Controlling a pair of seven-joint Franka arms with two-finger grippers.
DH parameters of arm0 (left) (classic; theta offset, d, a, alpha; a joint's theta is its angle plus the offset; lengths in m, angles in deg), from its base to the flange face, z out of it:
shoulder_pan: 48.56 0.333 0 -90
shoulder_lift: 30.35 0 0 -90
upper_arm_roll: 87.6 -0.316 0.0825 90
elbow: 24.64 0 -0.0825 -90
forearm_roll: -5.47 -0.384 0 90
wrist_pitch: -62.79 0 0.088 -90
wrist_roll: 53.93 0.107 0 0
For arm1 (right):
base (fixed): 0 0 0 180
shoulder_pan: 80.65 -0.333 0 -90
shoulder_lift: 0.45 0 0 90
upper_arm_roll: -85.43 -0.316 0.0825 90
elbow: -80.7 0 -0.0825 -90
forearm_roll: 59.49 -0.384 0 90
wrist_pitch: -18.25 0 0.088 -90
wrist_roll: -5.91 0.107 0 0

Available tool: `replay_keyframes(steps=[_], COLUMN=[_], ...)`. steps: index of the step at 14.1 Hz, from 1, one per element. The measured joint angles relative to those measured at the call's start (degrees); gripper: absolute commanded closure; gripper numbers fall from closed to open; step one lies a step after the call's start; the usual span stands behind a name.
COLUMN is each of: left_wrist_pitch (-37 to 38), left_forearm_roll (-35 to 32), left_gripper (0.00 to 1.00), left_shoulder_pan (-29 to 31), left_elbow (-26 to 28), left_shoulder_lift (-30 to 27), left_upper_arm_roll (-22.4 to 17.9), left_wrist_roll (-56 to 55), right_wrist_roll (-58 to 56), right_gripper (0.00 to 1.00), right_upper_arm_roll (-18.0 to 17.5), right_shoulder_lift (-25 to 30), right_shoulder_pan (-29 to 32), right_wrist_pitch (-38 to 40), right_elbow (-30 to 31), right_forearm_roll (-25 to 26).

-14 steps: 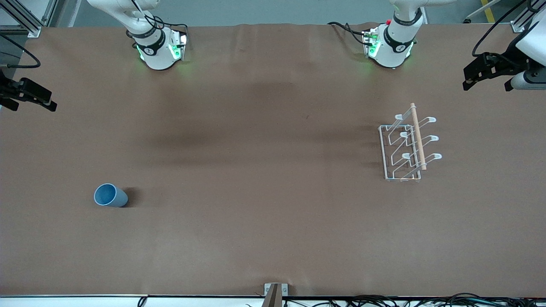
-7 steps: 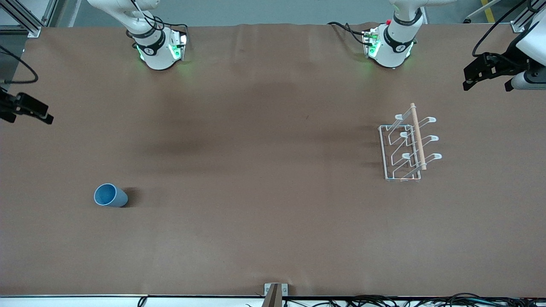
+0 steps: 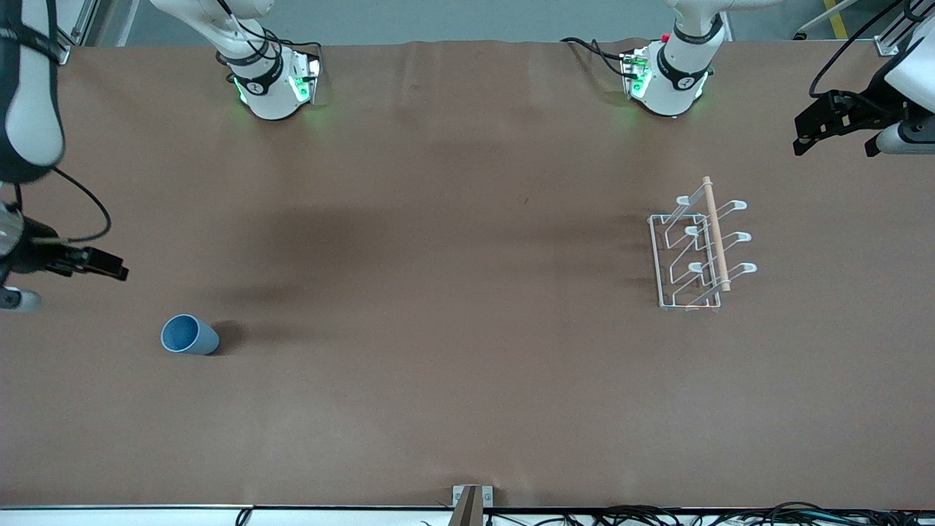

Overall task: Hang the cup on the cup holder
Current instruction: 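Grasp the light blue cup with the right gripper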

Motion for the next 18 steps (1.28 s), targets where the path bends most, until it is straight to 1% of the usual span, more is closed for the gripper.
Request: replay_keyframes(steps=[3,5,7,10,11,12,13,14,15,16,18], left_wrist_pitch=[0.0,0.0,0.0,0.0,0.0,0.0,0.0,0.1,0.2,0.2,0.2], left_forearm_roll=[0.0,0.0,0.0,0.0,0.0,0.0,0.0,0.0,0.0,0.0,0.0], left_gripper=[0.0,0.0,0.0,0.0,0.0,0.0,0.0,0.0,0.0,0.0,0.0], left_shoulder_pan=[0.0,0.0,0.0,0.0,0.0,0.0,0.0,0.0,0.0,0.0,0.0], left_elbow=[0.0,0.0,0.0,-0.2,-0.2,-0.2,-0.3,-0.3,-0.3,-0.3,-0.3], left_shoulder_lift=[0.0,0.0,0.0,0.0,0.1,0.1,0.1,0.1,0.1,0.1,0.1], left_upper_arm_roll=[0.0,0.0,0.0,0.0,0.0,0.0,0.0,0.0,0.0,0.0,0.0], left_wrist_roll=[0.0,0.0,0.0,0.0,0.0,0.0,0.0,0.0,0.0,0.0,0.0], right_wrist_roll=[-2.6,-3.1,-3.1,-3.7,-4.0,-4.3,-4.5,-4.7,-4.9,-5.1,-5.4], right_gripper=[0.01,0.02,0.03,0.11,0.17,0.32,0.49,0.73,0.89,0.95,0.99], right_upper_arm_roll=[0.1,0.1,0.0,0.0,0.0,-0.1,-0.1,-0.2,-0.2,-0.2,-0.2], right_shoulder_lift=[-6.5,-10.2,-12.8,-16.5,-17.6,-18.7,-19.7,-20.5,-21.0,-21.2,-21.3], right_shoulder_pan=[2.1,2.7,2.8,2.8,2.8,2.8,2.8,2.8,2.8,2.8,2.8], right_wrist_pitch=[-8.1,-11.4,-14.1,-17.6,-19.1,-21.0,-22.5,-23.4,-23.9,-24.1,-24.2], right_elbow=[2.1,2.2,2.1,2.1,2.1,2.1,2.1,2.1,2.1,2.0,1.7], right_forearm_roll=[0.0,-0.1,-1.2,-3.9,-4.6,-4.9,-5.0,-5.1,-5.5,-6.6,-9.0])
